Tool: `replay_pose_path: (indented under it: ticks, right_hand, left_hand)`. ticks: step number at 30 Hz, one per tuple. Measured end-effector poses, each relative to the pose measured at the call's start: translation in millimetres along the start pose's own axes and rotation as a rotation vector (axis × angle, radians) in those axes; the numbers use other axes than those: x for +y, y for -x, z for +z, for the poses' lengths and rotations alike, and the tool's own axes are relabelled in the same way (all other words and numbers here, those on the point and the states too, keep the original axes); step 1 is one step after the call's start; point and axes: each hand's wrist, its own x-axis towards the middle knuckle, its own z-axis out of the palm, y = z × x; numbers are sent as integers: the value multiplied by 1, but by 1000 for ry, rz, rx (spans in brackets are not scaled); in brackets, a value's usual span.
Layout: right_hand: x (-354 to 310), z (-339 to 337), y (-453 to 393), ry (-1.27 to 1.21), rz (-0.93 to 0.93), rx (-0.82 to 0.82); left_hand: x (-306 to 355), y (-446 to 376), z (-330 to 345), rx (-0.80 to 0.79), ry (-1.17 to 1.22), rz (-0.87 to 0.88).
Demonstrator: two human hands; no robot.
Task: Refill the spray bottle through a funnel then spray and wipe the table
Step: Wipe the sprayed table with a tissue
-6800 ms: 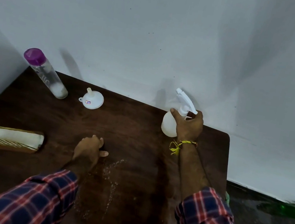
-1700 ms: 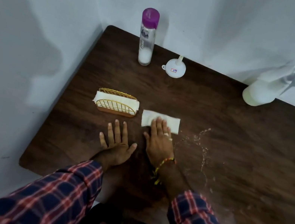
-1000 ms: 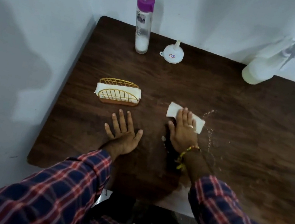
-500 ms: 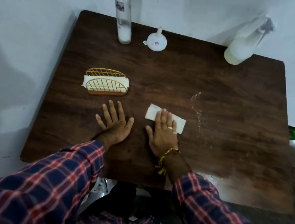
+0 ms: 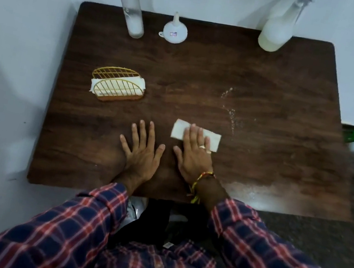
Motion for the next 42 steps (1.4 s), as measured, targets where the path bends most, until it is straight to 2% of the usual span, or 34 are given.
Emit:
replay_pose_path:
  ticks: [3,5,7,10,12,15,19,22,24,26,29,32,35,39,42]
  right_hand:
    - [3,11,39,76,-200,-50]
    - [20,12,65,79,-242,-83]
    - [39,8,65,57,-132,-65]
    - [46,-8,15,-20,85,-22]
    - [38,-20,-28,-49,106,-65]
    - [25,-28,-48,6,-69,-145]
    - [39,-16,-5,77,-281,-122]
    - [64,-19,-14,86,-189,-109]
    - [66,-30,-50,30,-70,-98]
    - [55,-38,-89,-8,-31,-83]
    - [31,-41,-106,16,-173,-113]
    - [30,-29,-78,53,-270,-79]
    - [56,-24,-77,25,-113,-6]
    - [84,-43,-148,-57,227,121]
    - [77,-60,-192,-29,127,44]
  left_hand:
    - [15,15,10,18,65,2]
    - [19,15,8,29,106,-9]
    - [20,7,4,61,129,-22]
    - [27,-11,-8,56,170,-25]
    - [33,-23,-19,54,166,-40]
    - [40,-42,-32,40,149,-78]
    - [46,-70,-46,-31,159,-99]
    - [50,-84,-44,-129,140,-124]
    - [53,-88,-38,-161,111,-149]
    - [56,-92,-33,-182,84,-180]
    - [55,-93,-30,-161,74,-186]
    - [45,-93,-27,-78,80,-101]
    - [43,-96,-24,-88,63,-132]
    - [52,-99,-21,-182,30,-207]
    - [53,-99,-25,-210,-13,-192]
